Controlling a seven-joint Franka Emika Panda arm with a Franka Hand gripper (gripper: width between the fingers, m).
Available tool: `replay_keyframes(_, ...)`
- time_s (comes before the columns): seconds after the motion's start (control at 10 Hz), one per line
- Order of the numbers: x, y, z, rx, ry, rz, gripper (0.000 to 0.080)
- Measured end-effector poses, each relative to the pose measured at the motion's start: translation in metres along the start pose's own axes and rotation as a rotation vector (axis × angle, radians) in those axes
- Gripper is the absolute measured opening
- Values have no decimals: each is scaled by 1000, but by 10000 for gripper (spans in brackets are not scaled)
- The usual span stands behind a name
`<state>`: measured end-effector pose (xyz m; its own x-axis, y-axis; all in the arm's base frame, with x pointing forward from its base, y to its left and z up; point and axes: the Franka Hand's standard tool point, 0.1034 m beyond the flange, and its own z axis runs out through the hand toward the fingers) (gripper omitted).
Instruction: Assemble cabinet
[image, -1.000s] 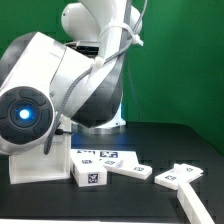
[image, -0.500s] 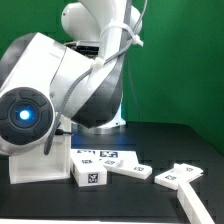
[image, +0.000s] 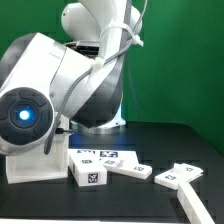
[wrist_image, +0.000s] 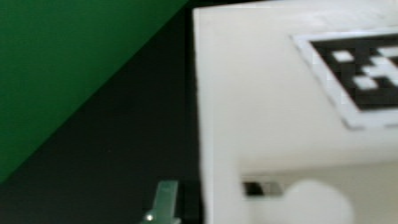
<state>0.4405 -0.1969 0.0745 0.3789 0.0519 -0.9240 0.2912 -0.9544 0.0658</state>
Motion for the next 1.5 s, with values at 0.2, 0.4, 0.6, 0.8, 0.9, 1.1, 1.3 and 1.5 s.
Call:
replay_keyframes(0.2, -6, -7, -8, 23, -3, -9, 37)
replay_keyframes(0.4, -28, -7, -92, -15, 194, 31, 32)
replay_keyframes(0.6, -32, -3, -90, -38, 386, 19, 32)
replay_keyframes(0.8, -28, 0, -97, -48, 538, 19, 32)
replay_keyframes(0.9, -29, -4, -103, -32, 607, 26, 32)
replay_keyframes(1.1, -26, -29, -142, 112, 757, 63, 32)
replay_keyframes(1.3, -7, -47, -174, 148, 956, 154, 32)
replay_keyframes(1.5, -6, -40, -172, 115, 1073, 173, 32)
